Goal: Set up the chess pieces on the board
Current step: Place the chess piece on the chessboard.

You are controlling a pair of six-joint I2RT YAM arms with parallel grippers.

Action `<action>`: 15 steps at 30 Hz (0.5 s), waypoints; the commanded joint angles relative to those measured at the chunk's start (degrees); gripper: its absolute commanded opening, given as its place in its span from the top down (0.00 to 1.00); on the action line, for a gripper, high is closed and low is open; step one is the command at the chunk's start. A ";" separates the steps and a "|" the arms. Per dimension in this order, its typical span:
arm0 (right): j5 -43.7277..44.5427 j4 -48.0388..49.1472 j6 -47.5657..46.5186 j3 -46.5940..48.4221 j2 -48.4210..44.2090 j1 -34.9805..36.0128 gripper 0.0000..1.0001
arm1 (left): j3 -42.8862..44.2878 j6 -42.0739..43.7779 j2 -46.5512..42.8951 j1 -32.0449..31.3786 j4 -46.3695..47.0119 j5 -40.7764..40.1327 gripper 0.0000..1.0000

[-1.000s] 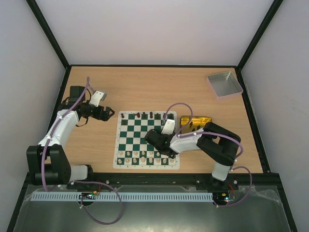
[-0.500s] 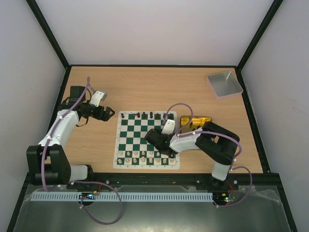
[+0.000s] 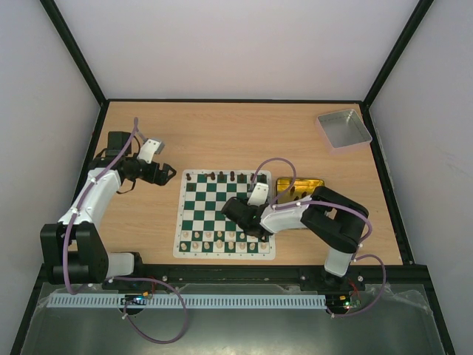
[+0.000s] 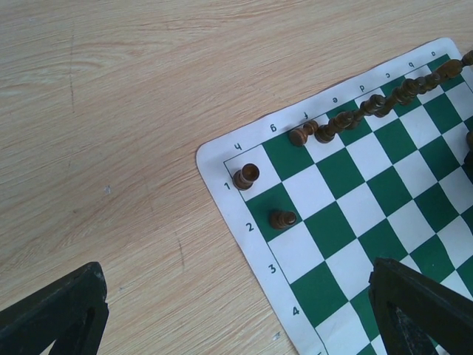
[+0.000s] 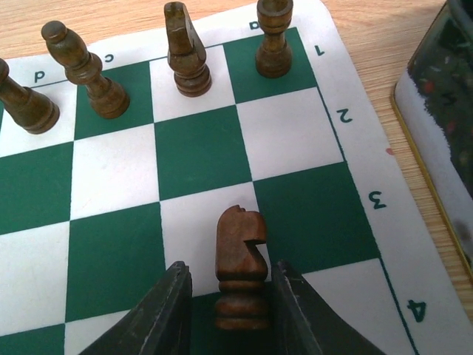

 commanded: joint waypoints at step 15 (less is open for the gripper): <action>0.83 -5.61 1.34 -0.19 -8.05 -0.44 0.67 | -0.78 0.51 -1.20 -0.66 -0.58 0.67 0.04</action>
